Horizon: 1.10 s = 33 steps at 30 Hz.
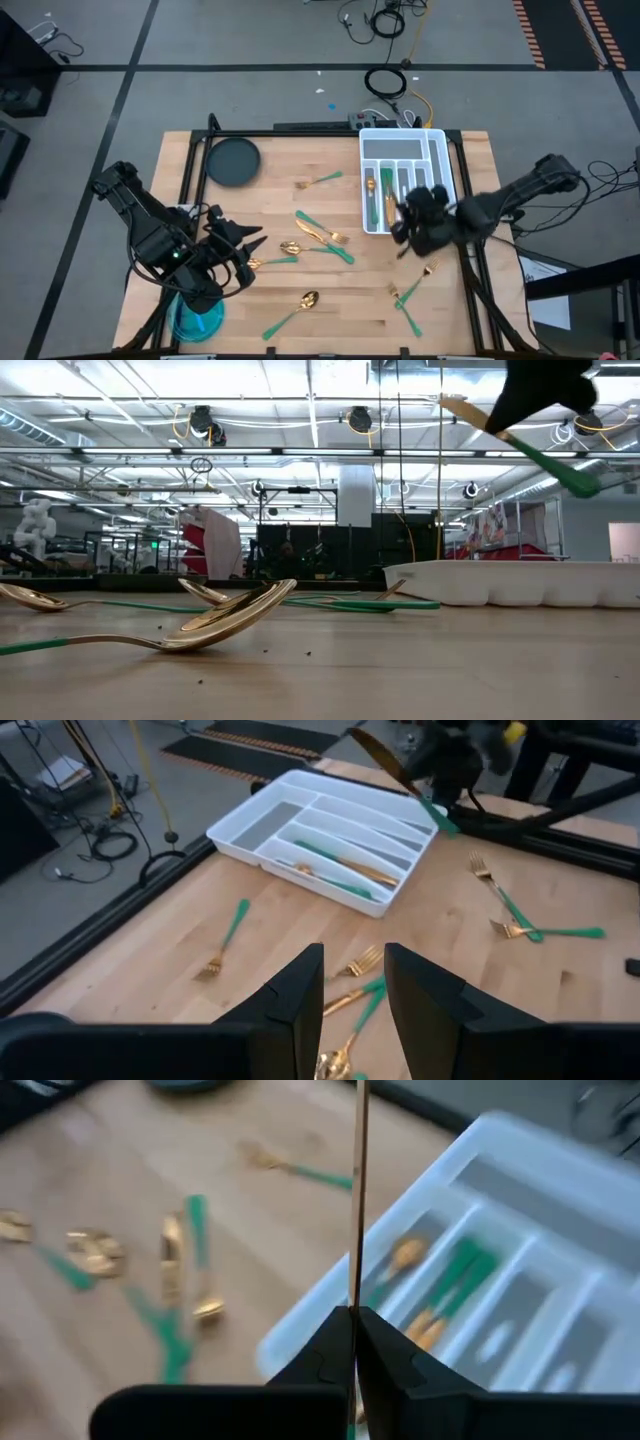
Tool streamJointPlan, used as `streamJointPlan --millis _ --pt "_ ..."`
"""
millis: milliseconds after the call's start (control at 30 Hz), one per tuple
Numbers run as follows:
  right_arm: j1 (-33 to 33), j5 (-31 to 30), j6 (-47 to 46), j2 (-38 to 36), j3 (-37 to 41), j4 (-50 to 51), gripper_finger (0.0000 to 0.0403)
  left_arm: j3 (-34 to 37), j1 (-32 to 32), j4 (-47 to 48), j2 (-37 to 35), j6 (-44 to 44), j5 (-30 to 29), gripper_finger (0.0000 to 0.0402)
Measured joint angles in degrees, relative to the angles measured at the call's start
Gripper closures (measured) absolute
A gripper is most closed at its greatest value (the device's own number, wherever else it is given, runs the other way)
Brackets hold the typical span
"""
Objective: Sort silverware
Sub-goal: Put the green knife into the silverware tray
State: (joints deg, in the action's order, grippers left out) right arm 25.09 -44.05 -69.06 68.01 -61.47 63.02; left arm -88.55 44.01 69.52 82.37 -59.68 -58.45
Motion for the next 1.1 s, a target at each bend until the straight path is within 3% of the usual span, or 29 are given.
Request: streamJointPlan --millis 300,567,833,1100 --pt "-13.11 -8.76 34.83 -2.54 0.00 -10.45 0.0403 0.00 0.00 0.31 0.00 0.02 -4.04 0.0285" --pt "-18.47 -5.46 62.25 -2.85 3.41 -31.73 0.0403 0.00 -1.33 0.48 0.00 0.03 -8.50 0.0285" --pt "-19.35 -0.50 70.12 -2.97 16.97 -60.52 0.0403 0.00 -2.73 0.48 0.00 0.00 -13.55 0.0285" --pt "-19.41 0.96 70.49 -7.09 29.01 -82.52 0.0403 0.02 -5.20 0.62 0.00 -2.05 -18.88 0.0285"
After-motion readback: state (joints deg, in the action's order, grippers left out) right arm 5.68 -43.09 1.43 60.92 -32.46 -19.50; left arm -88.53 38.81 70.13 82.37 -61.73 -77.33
